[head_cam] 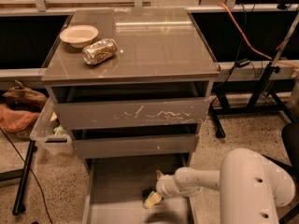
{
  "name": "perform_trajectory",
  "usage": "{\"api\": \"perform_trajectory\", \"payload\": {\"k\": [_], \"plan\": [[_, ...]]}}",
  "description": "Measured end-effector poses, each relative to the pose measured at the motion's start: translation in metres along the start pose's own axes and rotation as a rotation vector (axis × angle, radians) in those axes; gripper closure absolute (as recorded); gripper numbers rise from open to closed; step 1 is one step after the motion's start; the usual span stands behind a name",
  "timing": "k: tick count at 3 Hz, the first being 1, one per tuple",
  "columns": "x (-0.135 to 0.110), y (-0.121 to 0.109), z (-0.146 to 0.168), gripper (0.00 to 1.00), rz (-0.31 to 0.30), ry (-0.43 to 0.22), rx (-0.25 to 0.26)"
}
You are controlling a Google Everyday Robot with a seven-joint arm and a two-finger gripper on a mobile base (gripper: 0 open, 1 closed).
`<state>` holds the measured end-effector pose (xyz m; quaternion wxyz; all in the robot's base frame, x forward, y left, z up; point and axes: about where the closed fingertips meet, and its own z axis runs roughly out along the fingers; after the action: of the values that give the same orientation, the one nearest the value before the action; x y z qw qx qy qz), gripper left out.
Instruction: Pick sponge from bottom drawer and place on counter
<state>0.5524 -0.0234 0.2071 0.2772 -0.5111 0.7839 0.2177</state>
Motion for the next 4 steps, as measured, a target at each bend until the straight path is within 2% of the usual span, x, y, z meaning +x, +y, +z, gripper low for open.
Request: {"api": "perform_trajectory", "payload": {"k": [1, 3, 4], "plan": [[0.031, -0.012, 0.024, 0.0, 0.012, 0.052, 0.007], [0.062, -0.015, 0.061, 0.0, 0.009, 0.099, -0.027], [0.063, -0.015, 0.063, 0.16, 0.01, 0.1, -0.028]]}}
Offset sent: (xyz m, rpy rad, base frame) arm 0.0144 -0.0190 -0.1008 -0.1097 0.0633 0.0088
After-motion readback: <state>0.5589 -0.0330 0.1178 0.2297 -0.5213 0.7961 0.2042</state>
